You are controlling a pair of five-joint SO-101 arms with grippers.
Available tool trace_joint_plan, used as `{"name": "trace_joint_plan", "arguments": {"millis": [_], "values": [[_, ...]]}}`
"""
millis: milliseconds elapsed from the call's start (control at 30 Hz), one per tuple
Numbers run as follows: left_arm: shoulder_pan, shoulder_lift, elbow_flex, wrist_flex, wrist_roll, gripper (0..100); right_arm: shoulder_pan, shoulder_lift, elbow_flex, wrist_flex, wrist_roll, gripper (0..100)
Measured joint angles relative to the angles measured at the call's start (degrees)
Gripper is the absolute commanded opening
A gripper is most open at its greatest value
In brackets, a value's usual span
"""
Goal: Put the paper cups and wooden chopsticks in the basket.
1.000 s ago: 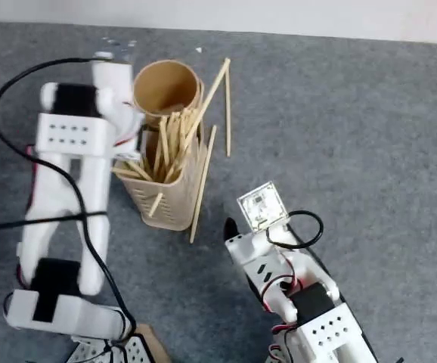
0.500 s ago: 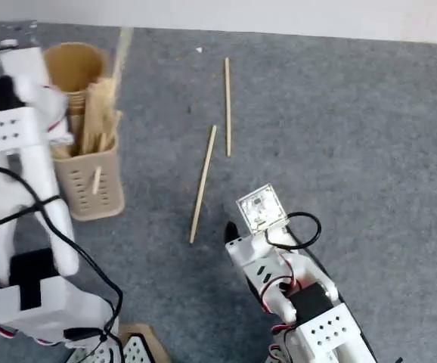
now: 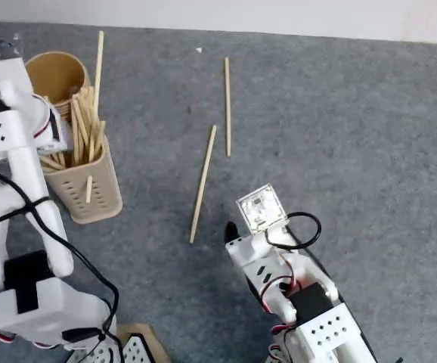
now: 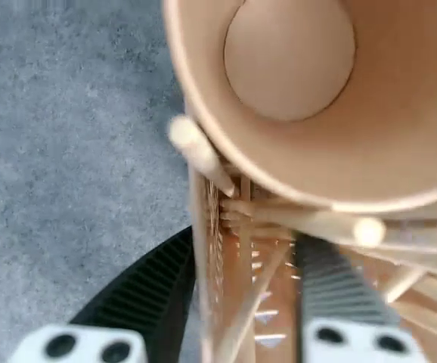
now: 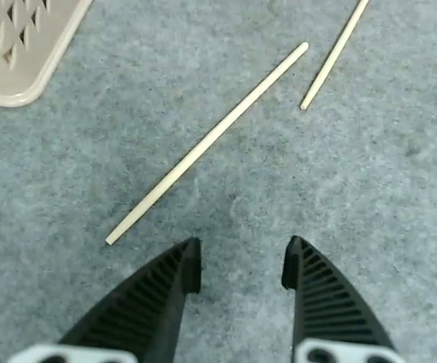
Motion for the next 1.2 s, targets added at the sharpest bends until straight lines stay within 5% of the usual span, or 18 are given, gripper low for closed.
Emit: {"name": "trace_joint_plan", "arguments": {"millis": [300, 500, 700, 900, 1200], "values": [[-3.9, -1.8, -16.4, 1.2, 0.0, 31, 0.0, 0.0, 0.0, 0.0, 0.0, 19.1], [-3.9, -13.1, -18.5, 1.3, 0.0, 31, 0.0, 0.0, 0.0, 0.0, 0.0, 19.1], [-11.0, -31.2, -14.9, 1.3, 0.0, 31, 0.0, 0.0, 0.0, 0.0, 0.0, 19.1], [-13.5, -57.8, 9.5, 0.4, -7.5, 31, 4.1, 0.0, -3.4, 5.0, 0.0, 19.1], [-15.2, -87.8, 68.8, -20.7, -14.4, 31, 6.2, 9.0, -18.8, 10.3, 1.6, 19.1]]}}
